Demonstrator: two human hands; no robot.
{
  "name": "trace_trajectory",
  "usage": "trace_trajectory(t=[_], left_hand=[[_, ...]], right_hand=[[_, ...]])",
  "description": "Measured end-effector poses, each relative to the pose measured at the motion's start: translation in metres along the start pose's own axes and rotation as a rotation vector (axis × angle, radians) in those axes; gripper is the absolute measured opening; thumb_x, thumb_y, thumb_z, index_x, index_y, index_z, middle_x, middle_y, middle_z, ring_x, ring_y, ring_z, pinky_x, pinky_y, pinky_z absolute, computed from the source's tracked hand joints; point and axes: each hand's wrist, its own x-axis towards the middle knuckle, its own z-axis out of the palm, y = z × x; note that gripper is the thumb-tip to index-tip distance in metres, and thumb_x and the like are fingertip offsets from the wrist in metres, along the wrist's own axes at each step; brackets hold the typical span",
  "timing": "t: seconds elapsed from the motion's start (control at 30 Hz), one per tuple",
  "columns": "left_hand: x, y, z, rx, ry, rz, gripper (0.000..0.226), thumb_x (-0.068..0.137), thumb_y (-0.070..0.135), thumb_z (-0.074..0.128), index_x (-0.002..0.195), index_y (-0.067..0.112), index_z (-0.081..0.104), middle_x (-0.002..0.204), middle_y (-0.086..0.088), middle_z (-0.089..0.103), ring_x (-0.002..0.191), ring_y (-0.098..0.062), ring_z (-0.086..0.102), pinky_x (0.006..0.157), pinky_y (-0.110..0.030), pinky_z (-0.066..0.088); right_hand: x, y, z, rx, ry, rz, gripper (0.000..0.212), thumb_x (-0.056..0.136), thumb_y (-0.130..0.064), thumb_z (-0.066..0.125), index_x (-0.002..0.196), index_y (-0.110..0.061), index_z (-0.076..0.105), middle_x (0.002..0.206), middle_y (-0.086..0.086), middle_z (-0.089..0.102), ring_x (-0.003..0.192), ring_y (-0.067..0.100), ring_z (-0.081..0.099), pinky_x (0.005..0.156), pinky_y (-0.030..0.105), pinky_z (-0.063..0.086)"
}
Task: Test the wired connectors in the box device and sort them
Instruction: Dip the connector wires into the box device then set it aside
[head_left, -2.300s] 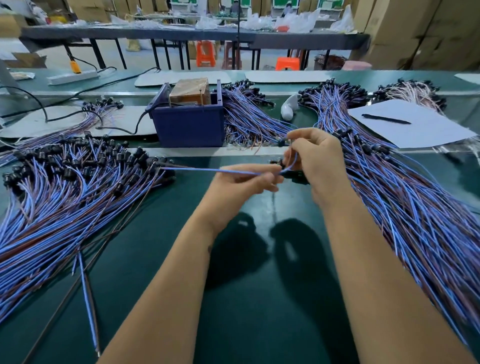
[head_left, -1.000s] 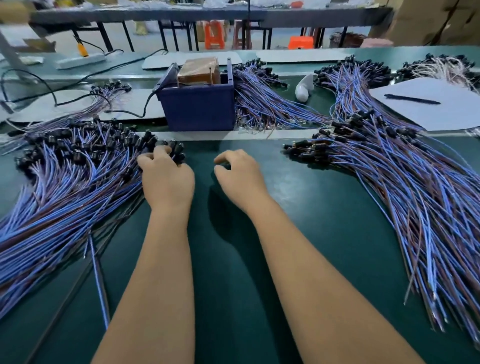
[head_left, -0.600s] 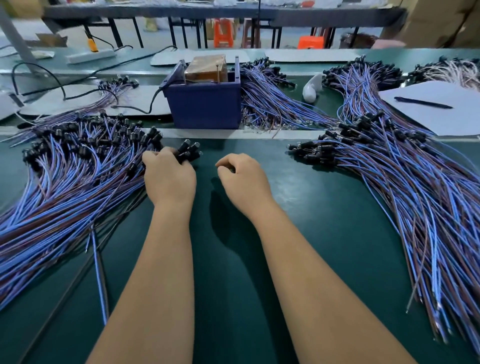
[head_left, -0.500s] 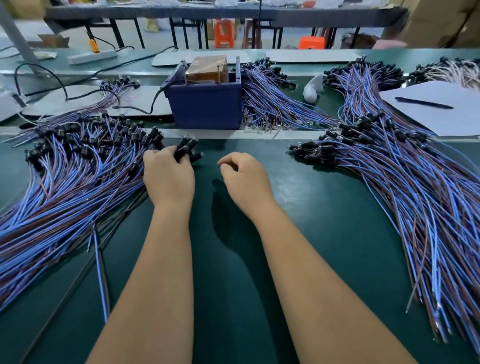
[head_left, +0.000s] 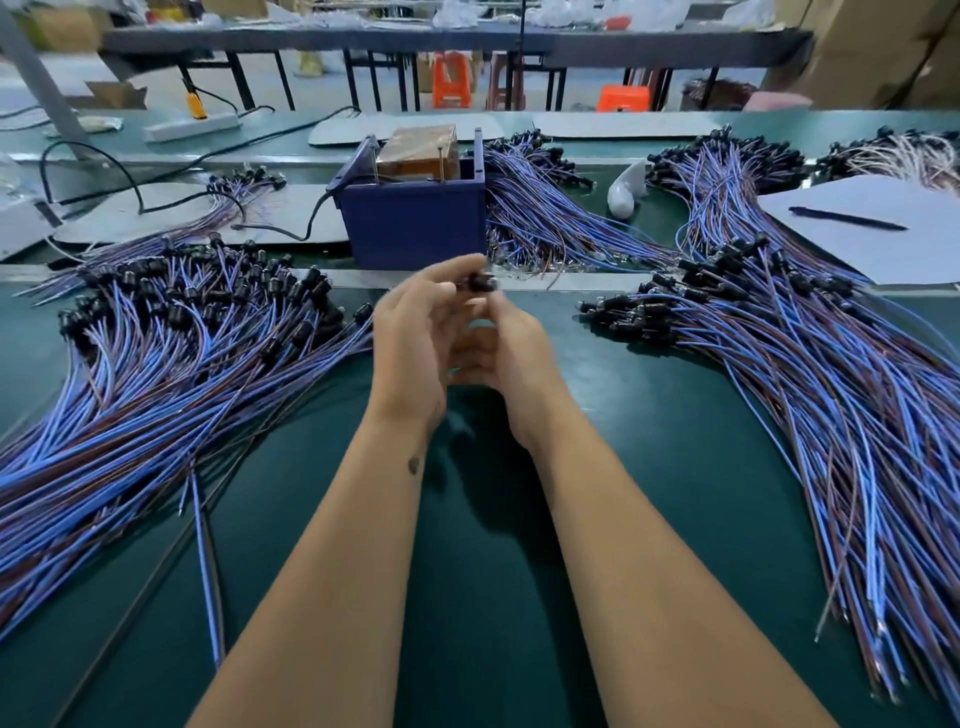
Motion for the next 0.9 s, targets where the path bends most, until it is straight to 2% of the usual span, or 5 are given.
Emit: trace_trajectory(t=[0.27, 0.47, 0.6, 0.7, 0.9], left_hand=[[-0.006, 0.01, 0.001, -0.186, -0.439, -0.271, 0.046, 0.086, 0.03, 0.043, 0.046, 0.01, 0.055, 0.054, -0.007, 0.051, 0.049, -0.022, 0.051, 0.055, -0.026, 0.043], [-0.012, -0.001, 0.006, 0.275, -0.75, -0.569, 0.051, 0.089, 0.033, 0.041, 0.041, 0.015, 0.047, 0.046, -0.004, 0.036, 0.041, -0.015, 0.031, 0.049, -0.03, 0.02], [-0.01, 0.007, -0.005, 0.425, -0.867, -0.653, 0.054, 0.091, 0.041, 0.038, 0.057, 0.015, 0.071, 0.064, -0.006, 0.065, 0.064, -0.018, 0.059, 0.067, -0.026, 0.044], [-0.005, 0.012, -0.016, 0.418, -0.717, -0.611, 0.049, 0.094, 0.038, 0.043, 0.067, 0.016, 0.077, 0.09, -0.005, 0.076, 0.093, -0.014, 0.069, 0.086, -0.026, 0.053], [0.012, 0.004, -0.028, 0.341, 0.004, -0.331, 0.031, 0.102, 0.031, 0.045, 0.097, 0.015, 0.072, 0.092, 0.001, 0.076, 0.087, -0.015, 0.071, 0.066, -0.027, 0.057]], right_hand=[[0.001, -0.014, -0.015, 0.432, -0.069, 0.184, 0.055, 0.104, -0.042, 0.032, 0.111, 0.005, 0.06, 0.079, 0.014, 0.065, 0.08, 0.023, 0.064, 0.093, 0.036, 0.047], [0.008, -0.01, -0.024, 0.383, 0.168, 0.088, 0.021, 0.101, -0.017, 0.047, 0.09, -0.007, 0.063, 0.063, 0.005, 0.067, 0.055, 0.015, 0.065, 0.054, 0.02, 0.053], [0.01, -0.009, -0.035, 0.328, 0.193, -0.052, 0.018, 0.105, -0.01, 0.038, 0.1, -0.011, 0.055, 0.061, 0.003, 0.068, 0.052, 0.014, 0.063, 0.052, 0.02, 0.051], [0.011, -0.011, -0.038, 0.387, 0.144, -0.06, 0.014, 0.104, -0.01, 0.04, 0.106, -0.011, 0.054, 0.066, 0.005, 0.07, 0.054, 0.014, 0.063, 0.052, 0.021, 0.051], [0.004, -0.016, -0.034, 0.307, -0.033, -0.053, 0.017, 0.103, -0.01, 0.04, 0.101, -0.011, 0.057, 0.071, 0.003, 0.072, 0.056, 0.012, 0.064, 0.056, 0.02, 0.053]])
